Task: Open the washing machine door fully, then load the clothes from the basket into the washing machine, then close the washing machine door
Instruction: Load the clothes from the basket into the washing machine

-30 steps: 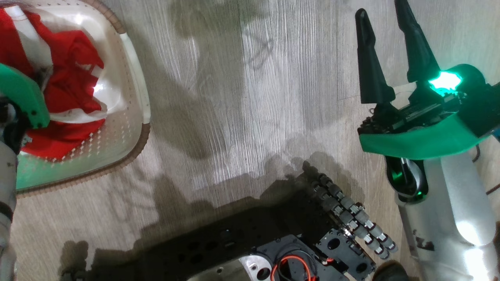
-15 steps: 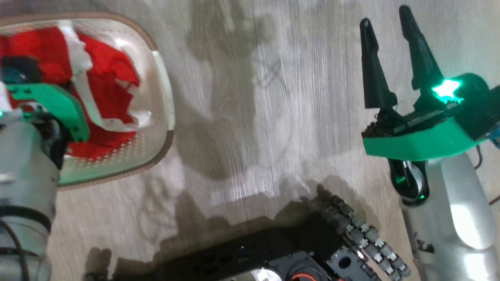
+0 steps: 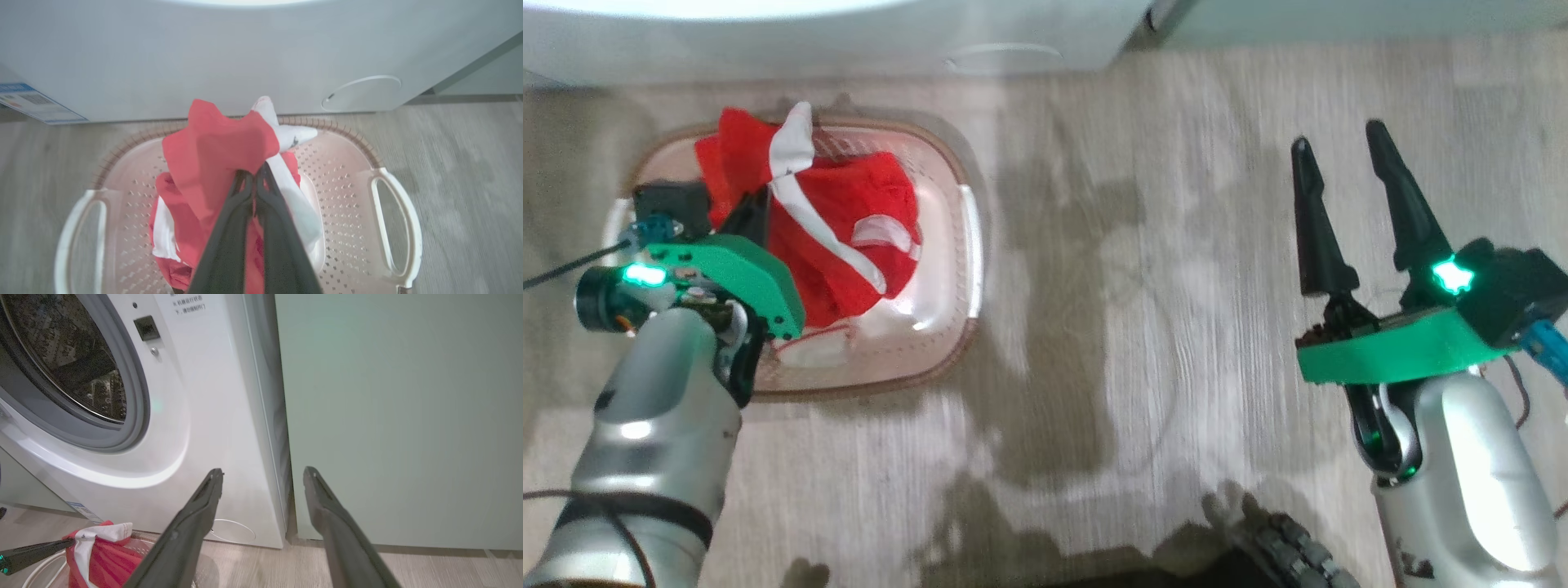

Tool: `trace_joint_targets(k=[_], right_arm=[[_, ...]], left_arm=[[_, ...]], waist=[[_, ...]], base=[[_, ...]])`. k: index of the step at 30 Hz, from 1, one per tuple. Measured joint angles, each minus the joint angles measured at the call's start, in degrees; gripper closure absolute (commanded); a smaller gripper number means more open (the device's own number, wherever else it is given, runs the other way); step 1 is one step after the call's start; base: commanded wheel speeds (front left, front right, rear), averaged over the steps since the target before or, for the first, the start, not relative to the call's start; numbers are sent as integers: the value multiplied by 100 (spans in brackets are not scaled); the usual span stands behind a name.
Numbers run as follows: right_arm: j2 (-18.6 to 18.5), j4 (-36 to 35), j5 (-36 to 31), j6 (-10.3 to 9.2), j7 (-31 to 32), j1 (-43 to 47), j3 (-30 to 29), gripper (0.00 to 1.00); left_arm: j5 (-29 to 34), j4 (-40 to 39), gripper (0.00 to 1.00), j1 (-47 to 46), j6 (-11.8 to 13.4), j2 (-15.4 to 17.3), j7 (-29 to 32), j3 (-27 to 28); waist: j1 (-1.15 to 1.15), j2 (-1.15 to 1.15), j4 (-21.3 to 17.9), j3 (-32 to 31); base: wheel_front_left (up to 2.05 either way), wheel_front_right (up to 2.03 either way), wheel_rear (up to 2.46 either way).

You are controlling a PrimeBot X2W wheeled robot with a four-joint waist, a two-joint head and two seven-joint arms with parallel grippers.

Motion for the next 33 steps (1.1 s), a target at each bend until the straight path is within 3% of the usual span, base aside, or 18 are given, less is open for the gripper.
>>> trace_joint_targets(k=[7,16,24,33], right_arm=[[0,29,-53,0,18,262,-162,0],[1,30,-49,0,109,548,-304,0],[2,136,-49,0,213,818,-364,0],[5,213,-51,0,357,1396,-498,0]], left_arm=[[26,-1668,100,754,255,42,-47,60],[58,-3919,100,1706,821,345,234,159],[58,-5249,100,2671,1282,475,563,291],[49,-6041,100,3789,1616,478,489,369]], waist=[[0,0,337,-733],[0,0,468,-1408],[0,0,459,-1959],[0,0,425,-2652]], base=[[0,0,0],[0,0,0],[0,0,0],[0,0,0]])
